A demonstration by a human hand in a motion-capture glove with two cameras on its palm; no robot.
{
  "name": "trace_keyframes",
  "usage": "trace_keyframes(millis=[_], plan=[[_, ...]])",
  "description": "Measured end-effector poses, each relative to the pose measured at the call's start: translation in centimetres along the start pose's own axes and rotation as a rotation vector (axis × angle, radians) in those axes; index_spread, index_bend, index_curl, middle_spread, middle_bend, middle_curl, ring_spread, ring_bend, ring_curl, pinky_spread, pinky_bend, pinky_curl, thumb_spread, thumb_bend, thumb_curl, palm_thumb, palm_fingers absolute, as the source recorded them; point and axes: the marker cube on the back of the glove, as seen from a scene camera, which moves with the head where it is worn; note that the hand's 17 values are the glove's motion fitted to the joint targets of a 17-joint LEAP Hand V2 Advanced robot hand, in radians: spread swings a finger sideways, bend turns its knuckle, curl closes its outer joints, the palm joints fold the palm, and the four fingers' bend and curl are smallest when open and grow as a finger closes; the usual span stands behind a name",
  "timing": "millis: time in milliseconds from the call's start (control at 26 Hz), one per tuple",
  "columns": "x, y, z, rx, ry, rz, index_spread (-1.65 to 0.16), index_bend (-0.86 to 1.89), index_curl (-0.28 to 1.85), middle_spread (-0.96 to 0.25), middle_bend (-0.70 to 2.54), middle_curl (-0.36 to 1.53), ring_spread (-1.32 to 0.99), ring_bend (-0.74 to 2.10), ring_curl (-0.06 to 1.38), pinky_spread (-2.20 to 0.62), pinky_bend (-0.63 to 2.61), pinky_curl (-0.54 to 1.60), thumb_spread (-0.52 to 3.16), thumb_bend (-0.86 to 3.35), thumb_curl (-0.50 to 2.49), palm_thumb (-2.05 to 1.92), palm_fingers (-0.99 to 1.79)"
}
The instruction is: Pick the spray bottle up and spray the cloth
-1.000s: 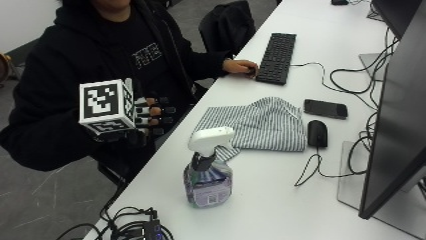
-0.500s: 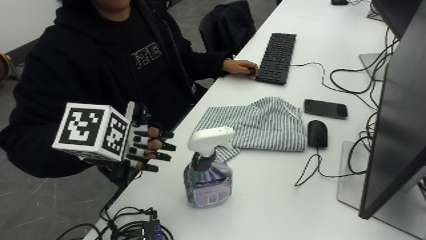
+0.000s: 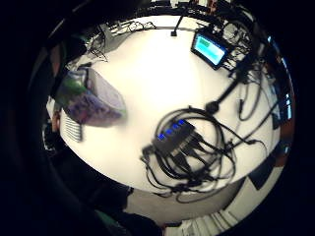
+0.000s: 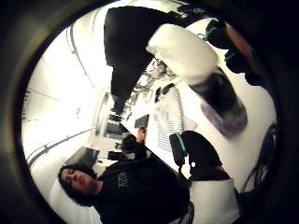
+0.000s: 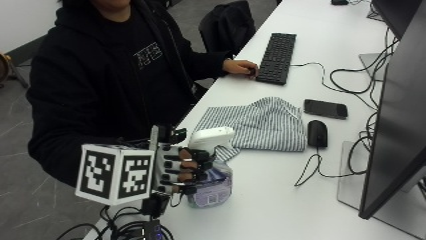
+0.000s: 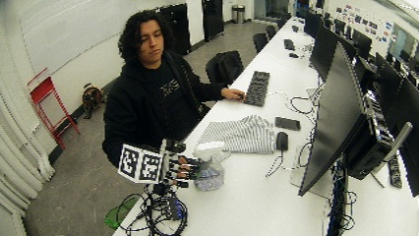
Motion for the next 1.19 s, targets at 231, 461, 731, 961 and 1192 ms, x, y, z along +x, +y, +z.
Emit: trace_keyframes(millis=[231, 461, 731, 961, 1192], plan=[[0.1, -2.9, 3.0, 0.085, -0.215, 0.013, -0.35, 0.1, 0.21, -0.16, 0.35, 0.36, -0.19, 0.55, 0.34, 0.05, 0.2, 0.3, 1.0, 0.06, 0.34, 0.72, 0.8], [-0.2, -6.8, 5.9, 0.2, -0.395, 0.043, -0.33, 0.15, 0.25, -0.21, 0.35, 0.38, -0.23, 0.55, 0.34, -0.1, 0.33, 0.33, 0.83, 0.06, 0.41, 0.85, 1.23], [-0.1, -6.1, 5.9, 0.193, -0.417, 0.066, -0.32, 0.25, 0.32, -0.24, 0.36, 0.42, -0.24, 0.61, 0.4, -0.24, 0.4, 0.37, 0.54, 0.01, 0.5, 0.93, 1.35], [-0.6, -5.5, 5.8, 0.227, -0.372, 0.044, -0.31, 0.26, 0.37, -0.24, 0.46, 0.46, -0.22, 0.68, 0.43, -0.29, 0.39, 0.38, 0.42, -0.02, 0.56, 0.95, 1.44], [-2.6, -5.2, 4.8, 0.2, -0.323, -0.017, -0.3, 0.25, 0.4, -0.23, 0.51, 0.48, -0.22, 0.71, 0.45, -0.31, 0.4, 0.39, 0.35, -0.02, 0.6, 0.97, 1.42]])
